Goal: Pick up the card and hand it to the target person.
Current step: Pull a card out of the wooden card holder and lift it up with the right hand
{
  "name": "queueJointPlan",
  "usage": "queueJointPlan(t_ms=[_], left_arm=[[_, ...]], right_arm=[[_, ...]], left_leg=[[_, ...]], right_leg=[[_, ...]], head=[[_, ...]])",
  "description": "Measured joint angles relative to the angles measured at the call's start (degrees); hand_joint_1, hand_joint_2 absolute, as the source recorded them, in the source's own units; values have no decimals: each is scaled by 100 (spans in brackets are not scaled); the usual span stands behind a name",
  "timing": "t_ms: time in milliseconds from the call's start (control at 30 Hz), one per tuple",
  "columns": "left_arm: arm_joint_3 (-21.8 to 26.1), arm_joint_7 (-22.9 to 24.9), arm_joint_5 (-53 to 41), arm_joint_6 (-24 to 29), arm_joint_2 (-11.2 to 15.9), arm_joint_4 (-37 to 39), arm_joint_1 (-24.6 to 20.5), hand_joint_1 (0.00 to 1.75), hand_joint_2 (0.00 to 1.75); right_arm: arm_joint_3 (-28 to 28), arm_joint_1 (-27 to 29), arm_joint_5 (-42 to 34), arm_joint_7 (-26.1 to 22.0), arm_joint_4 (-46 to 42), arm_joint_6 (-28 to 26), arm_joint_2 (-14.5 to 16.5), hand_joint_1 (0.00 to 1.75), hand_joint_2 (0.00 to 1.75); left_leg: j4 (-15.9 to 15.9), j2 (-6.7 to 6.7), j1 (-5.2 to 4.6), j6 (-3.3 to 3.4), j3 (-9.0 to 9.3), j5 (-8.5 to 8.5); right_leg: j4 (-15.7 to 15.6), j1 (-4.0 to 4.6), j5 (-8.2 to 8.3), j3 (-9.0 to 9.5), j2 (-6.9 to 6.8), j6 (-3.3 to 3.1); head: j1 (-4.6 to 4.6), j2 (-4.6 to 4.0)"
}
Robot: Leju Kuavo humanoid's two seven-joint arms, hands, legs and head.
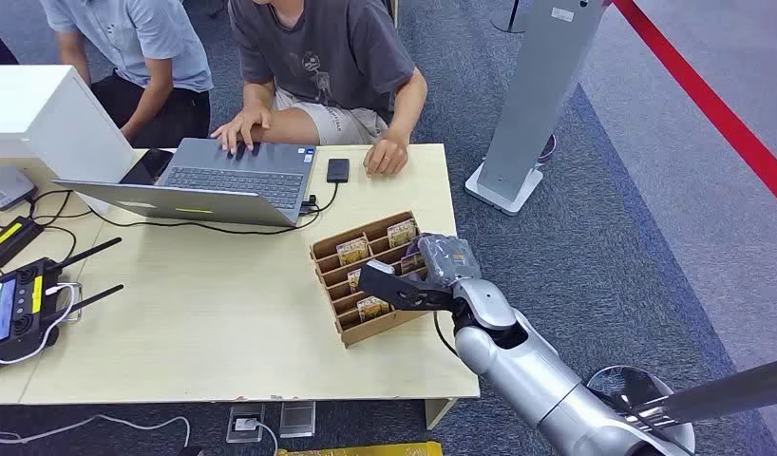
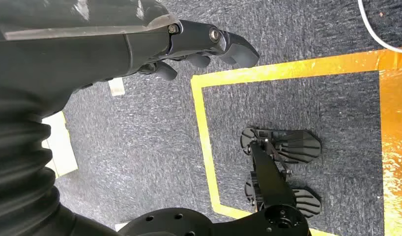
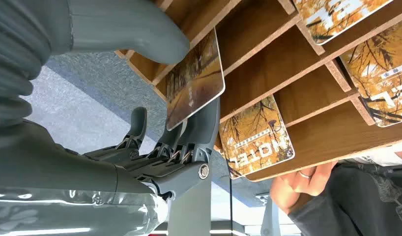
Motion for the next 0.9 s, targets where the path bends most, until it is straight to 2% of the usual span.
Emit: queueJointPlan(t_ms=[267, 900], left_arm=[[-3, 82, -8, -7, 1, 0, 0, 0, 175], [-75, -101, 51, 84, 20, 0, 1, 0, 175]], right_arm=[[0, 20, -25, -12, -2, -2, 0, 143, 175], [-2, 47, 19, -85, -43, -109, -2, 141, 175]], left_leg=[[0, 0, 0, 0, 1, 0], [0, 0, 0, 0, 4, 0]], right_leg=[[0, 0, 0, 0, 0, 0], [0, 0, 0, 4, 0, 0]], head=[[2, 0], [-2, 0]])
